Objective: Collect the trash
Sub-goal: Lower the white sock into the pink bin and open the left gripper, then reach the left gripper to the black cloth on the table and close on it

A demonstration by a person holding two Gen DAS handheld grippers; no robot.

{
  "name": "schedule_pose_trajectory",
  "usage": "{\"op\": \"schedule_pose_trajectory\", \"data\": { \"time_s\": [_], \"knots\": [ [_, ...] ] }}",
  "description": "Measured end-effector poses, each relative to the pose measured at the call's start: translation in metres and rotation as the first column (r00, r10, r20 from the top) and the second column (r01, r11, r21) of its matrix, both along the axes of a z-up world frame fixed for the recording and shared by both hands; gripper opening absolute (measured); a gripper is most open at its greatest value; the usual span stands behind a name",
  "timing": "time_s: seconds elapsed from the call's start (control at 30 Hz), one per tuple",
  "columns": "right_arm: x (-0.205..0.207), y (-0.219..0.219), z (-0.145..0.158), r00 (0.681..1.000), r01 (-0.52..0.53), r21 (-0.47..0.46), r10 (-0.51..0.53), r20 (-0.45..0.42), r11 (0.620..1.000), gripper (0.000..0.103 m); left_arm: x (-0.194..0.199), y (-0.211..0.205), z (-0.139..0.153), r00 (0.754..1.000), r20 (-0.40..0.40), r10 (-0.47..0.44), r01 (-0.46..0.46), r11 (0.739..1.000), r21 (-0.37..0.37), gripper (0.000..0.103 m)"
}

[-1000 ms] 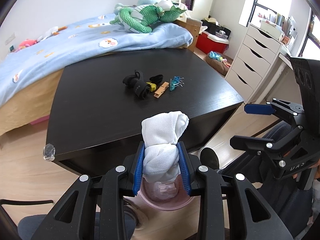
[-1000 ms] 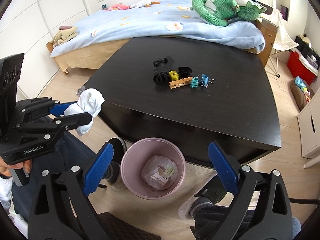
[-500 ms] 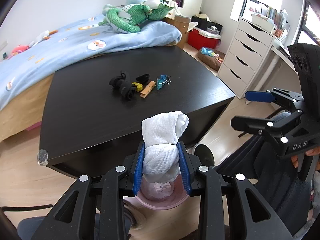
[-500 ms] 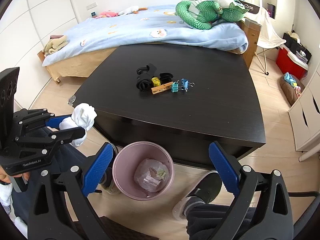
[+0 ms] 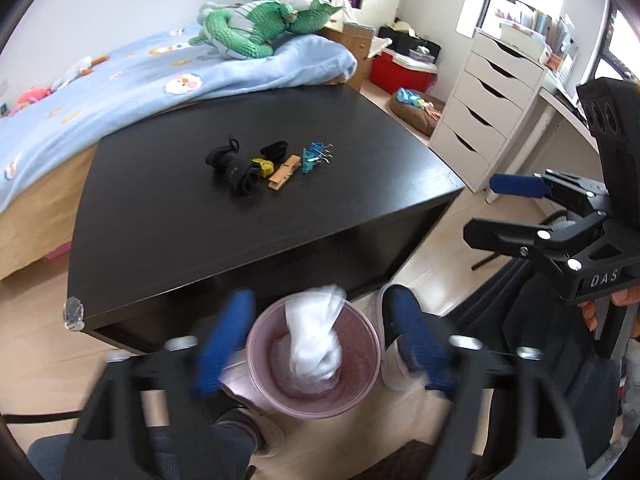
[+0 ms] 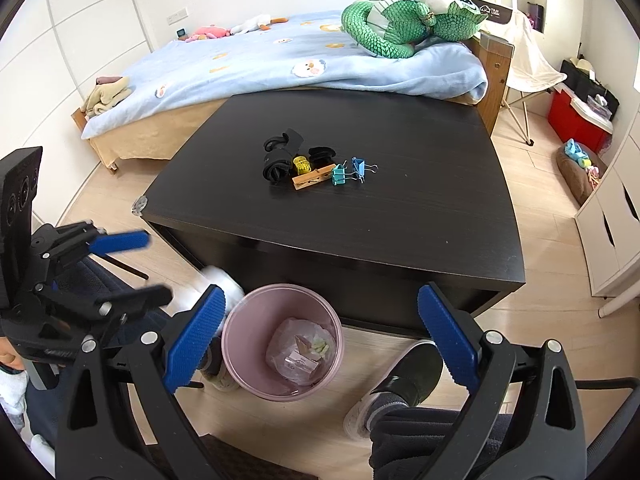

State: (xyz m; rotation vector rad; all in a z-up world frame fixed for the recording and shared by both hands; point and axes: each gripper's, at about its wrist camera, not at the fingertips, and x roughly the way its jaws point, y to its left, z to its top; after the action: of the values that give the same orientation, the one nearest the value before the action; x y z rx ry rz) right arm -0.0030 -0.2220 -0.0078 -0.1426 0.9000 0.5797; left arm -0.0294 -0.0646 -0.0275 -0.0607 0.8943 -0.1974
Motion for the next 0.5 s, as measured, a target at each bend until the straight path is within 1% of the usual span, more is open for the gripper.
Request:
{"op": "schedule_pose_trajectory", "data": {
  "time_s": [0.07,0.13,0.3,0.5],
  "knots": [
    [0.001,0.000,-0.001,1.000,-0.001,-0.001,0.001,-0.003,1.000,0.096,-0.001,0.002,0.000,1.000,0.010,0.016,-0.017,1.000,0.007,0.091],
    [0.001,0.002,-0.002,1.000,-0.002,-0.003,0.002,-0.004,1.000,0.096,0.001,0.005,-0.001,0.999,0.001,0.037,-0.037,0.999,0.013,0.095],
    [0.001,0.004,-0.002,1.000,-0.004,-0.001,0.004,-0.002,1.000,0.098,0.001,0.016,-0.003,0.997,-0.023,0.079,-0.079,0.997,-0.017,0.095],
    [0.002,0.007,-0.004,1.000,-0.012,-0.001,0.012,-0.009,1.000,0.099,0.002,0.020,-0.003,0.996,-0.020,0.089,-0.090,0.996,-0.029,0.095]
  ]
}}
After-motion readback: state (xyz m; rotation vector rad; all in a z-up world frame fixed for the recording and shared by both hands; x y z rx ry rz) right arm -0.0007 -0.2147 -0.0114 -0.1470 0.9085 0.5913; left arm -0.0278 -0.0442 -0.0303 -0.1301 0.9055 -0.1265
